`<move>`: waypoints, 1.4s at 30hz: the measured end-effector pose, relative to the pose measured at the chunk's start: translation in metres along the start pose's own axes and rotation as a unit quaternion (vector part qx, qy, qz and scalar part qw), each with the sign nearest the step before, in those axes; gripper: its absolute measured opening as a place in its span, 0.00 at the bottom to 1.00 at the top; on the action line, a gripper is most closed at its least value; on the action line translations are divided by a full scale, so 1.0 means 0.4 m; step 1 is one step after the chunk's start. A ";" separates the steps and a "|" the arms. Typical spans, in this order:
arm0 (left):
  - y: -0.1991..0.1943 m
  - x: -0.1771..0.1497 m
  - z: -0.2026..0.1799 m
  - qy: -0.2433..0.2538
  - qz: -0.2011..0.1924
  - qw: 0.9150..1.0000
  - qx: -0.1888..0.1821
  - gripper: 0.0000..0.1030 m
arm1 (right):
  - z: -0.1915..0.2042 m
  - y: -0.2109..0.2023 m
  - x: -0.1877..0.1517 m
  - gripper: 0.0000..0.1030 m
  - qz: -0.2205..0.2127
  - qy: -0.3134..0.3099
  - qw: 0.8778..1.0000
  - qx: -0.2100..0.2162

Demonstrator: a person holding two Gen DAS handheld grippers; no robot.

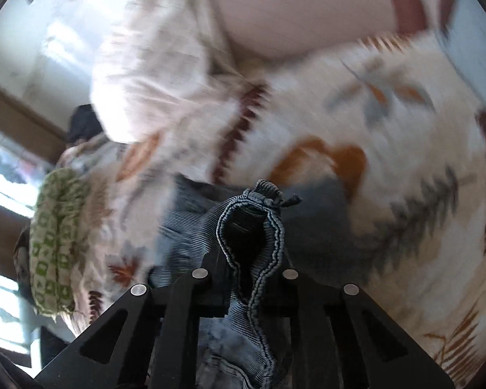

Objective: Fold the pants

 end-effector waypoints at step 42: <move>0.054 -0.028 0.070 0.022 0.094 0.985 0.144 0.76 | -0.041 -0.012 -0.284 0.40 -0.062 0.058 0.994 -0.073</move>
Point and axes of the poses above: each gripper's, at about its wrist camera, not at the fingertips, and y roughly the way its jaws point, z to its left, x to its top, the point moved 3 cm from there along y, roughly the way its jaws point, and after that the axes turned 5 degrees about -y, right-handed, at the moved point
